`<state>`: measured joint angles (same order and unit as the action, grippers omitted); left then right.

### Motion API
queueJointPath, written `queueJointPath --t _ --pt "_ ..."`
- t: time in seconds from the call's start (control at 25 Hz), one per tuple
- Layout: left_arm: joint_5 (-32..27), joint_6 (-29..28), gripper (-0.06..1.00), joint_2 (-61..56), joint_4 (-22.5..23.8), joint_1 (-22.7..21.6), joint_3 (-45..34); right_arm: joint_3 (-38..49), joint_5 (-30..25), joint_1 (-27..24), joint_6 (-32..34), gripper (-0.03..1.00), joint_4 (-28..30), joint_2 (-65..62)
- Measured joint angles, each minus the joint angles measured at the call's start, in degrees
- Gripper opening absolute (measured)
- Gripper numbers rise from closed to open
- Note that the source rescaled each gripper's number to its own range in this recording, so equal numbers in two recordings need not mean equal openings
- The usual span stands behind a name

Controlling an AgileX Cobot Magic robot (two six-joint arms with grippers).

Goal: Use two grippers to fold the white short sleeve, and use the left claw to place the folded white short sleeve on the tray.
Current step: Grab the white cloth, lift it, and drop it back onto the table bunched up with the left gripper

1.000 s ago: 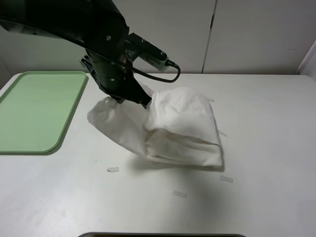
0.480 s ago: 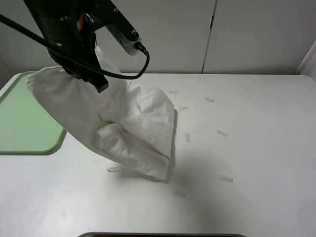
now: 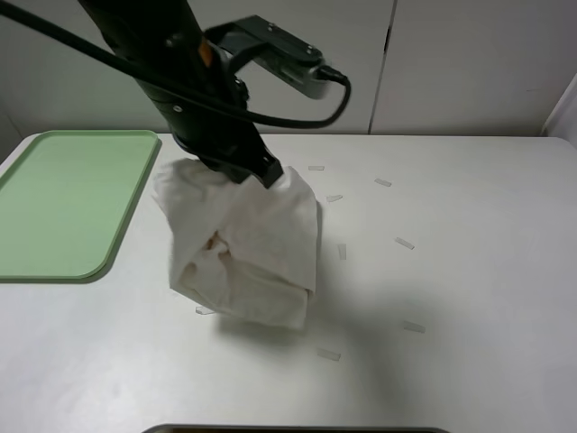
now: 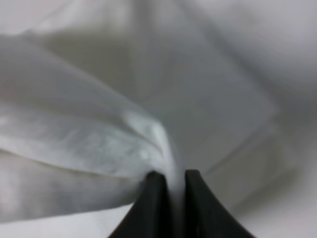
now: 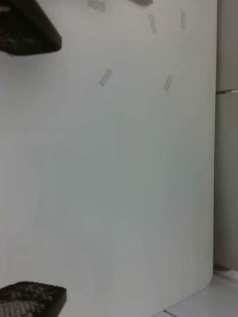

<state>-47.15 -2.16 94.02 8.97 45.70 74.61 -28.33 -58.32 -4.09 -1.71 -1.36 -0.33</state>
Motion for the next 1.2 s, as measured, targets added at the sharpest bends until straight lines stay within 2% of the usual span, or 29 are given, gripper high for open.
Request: queueJointPath --t 0.08,0.2,0.4,0.6,0.72,0.96,1.0,1.04,1.08,1.16,1.2 --pt "3.3 3.7 0.04 2.0 -5.6 1.1 0.0 0.0 0.0 0.0 0.0 1.0 0.1 0.0" --pt "6.2 6.3 0.04 5.4 -9.5 3.3 0.0 0.0 0.0 0.0 0.0 1.0 0.1 0.0" --pt "9.0 7.1 0.04 13.0 -10.6 5.7 0.0 0.0 0.0 0.0 0.0 1.0 0.2 0.0" --pt "9.9 7.1 0.04 15.3 -10.7 5.7 0.0 0.0 0.0 0.0 0.0 1.0 0.3 0.0" --pt "13.9 7.1 0.04 20.5 -10.6 5.7 0.0 0.0 0.0 0.0 0.0 1.0 0.4 0.0" --pt "18.0 6.7 0.05 21.1 -10.6 5.7 0.0 0.0 0.0 0.0 0.0 1.0 0.5 0.0" --pt "19.0 6.3 0.08 21.1 -10.6 5.7 0.0 0.0 0.0 0.0 0.0 1.0 0.5 0.0" --pt "20.8 5.7 0.27 21.1 -10.6 5.7 0.0 0.0 0.0 0.0 0.0 1.0 0.5 0.0" --pt "21.4 5.4 0.34 21.1 -10.6 5.7 0.0 0.0 0.0 0.0 0.0 1.0 0.5 0.0" --pt "23.0 4.2 0.69 21.2 -10.6 5.7 0.0 0.0 0.0 0.0 0.0 1.0 0.5 0.0" --pt "23.0 4.2 0.69 21.2 -10.6 5.7 0.0 0.0 0.0 0.0 0.0 1.0 0.5 0.0"
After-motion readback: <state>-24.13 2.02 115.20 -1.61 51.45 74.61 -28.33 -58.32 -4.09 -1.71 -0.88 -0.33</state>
